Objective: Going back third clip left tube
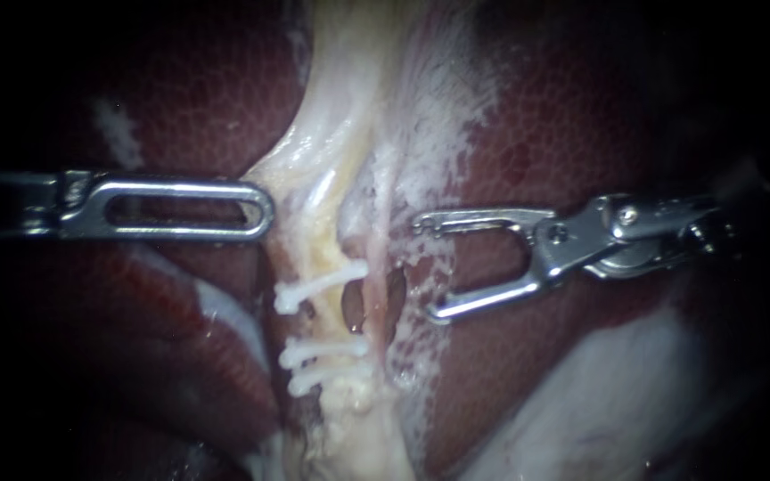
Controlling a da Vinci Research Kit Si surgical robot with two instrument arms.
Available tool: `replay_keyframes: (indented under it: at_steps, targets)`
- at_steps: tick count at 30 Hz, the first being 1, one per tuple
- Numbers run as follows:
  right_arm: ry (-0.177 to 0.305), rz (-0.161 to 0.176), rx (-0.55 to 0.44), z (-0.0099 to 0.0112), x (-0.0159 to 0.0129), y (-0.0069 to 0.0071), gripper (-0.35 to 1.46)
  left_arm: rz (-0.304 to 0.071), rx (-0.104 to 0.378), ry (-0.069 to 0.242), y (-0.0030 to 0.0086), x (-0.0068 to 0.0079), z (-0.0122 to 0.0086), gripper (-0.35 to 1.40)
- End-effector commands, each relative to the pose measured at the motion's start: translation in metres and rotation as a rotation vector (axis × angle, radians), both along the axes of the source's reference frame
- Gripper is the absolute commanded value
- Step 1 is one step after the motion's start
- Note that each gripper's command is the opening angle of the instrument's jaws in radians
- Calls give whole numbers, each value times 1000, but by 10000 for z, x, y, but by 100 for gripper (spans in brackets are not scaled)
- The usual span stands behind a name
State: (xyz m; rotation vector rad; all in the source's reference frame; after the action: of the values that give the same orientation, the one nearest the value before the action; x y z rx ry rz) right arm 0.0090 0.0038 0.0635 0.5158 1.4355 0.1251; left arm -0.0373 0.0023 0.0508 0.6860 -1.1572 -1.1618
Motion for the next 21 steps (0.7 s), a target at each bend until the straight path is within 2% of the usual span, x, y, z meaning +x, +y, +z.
replay_keyframes:
  at_steps: [1, 6, 11, 16, 21]
  targets:
    - [0, 1, -1, -4, -4, 2, 60, 0, 0, 0, 0, 0, 1, -35]
    - [7, -4, -17, -27, -17, 8, 60, 1, 0, -1, 1, 2, 3, -35]
    - [12, -6, -25, -53, -17, 6, 60, 1, 0, -1, 1, 2, 3, -35]
    - [13, -7, -21, -65, -19, 5, 60, 1, 0, -1, 1, 1, 4, -35]
    - [13, -8, -20, -67, -22, 6, 60, 1, 0, -1, 2, 1, 5, -35]
